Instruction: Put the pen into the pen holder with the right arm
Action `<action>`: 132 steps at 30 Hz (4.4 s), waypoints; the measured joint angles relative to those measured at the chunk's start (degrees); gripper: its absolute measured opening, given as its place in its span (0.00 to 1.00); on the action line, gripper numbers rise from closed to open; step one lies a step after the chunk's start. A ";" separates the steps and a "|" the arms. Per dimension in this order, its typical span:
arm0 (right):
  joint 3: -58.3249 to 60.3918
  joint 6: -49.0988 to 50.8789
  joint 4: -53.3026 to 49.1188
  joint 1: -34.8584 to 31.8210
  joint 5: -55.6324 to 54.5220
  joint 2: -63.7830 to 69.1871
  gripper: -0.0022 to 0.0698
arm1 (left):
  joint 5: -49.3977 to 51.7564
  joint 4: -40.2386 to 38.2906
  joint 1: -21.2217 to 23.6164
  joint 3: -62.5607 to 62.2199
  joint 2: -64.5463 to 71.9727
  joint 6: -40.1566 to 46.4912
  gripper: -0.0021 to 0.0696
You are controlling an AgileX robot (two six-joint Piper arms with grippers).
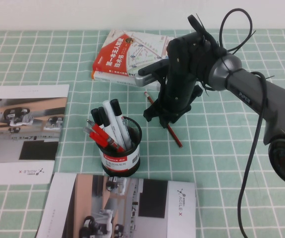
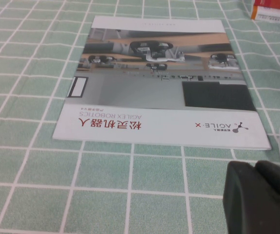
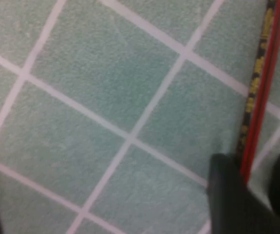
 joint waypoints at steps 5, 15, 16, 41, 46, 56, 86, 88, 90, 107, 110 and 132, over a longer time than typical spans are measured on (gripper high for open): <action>-0.14 -0.72 1.35 0.00 0.27 0.15 0.07 | 0.00 0.00 0.00 0.00 0.00 0.00 0.02; 0.42 -1.13 -0.12 -0.11 0.86 -1.46 0.05 | 0.00 0.00 0.00 0.00 0.00 0.00 0.02; 0.51 -0.89 -0.98 -0.11 1.15 -2.40 0.05 | 0.00 0.00 0.00 0.00 0.00 0.00 0.02; 71.62 2.97 2.44 6.06 -61.15 -53.13 0.05 | 0.00 0.00 0.00 0.00 0.00 0.00 0.02; 79.22 2.97 2.61 11.81 -84.15 -54.59 0.05 | 0.00 0.00 0.00 0.00 0.00 0.00 0.02; 83.53 2.97 -4.79 16.88 -119.41 -48.37 0.05 | 0.00 0.00 0.00 0.00 0.00 0.00 0.02; 81.53 4.74 -2.69 17.01 -123.37 -34.48 0.49 | 0.00 0.00 0.00 0.00 0.00 0.00 0.02; 81.53 4.74 -2.44 17.01 -121.39 -35.14 0.50 | 0.00 0.00 0.00 0.00 0.00 0.00 0.02; 81.53 4.82 -2.32 17.01 -118.89 -36.53 0.49 | 0.00 0.00 0.00 0.00 0.00 0.00 0.02; 83.25 4.95 -2.11 17.01 -64.95 -68.86 0.01 | 0.00 0.00 0.00 0.00 0.00 0.00 0.02; 87.40 4.95 -1.39 17.01 -62.82 -75.08 0.01 | 0.00 0.00 0.00 0.00 0.00 0.00 0.02; 114.44 4.95 6.78 9.77 -67.72 -96.21 0.00 | 0.00 0.00 0.00 0.00 0.00 0.00 0.02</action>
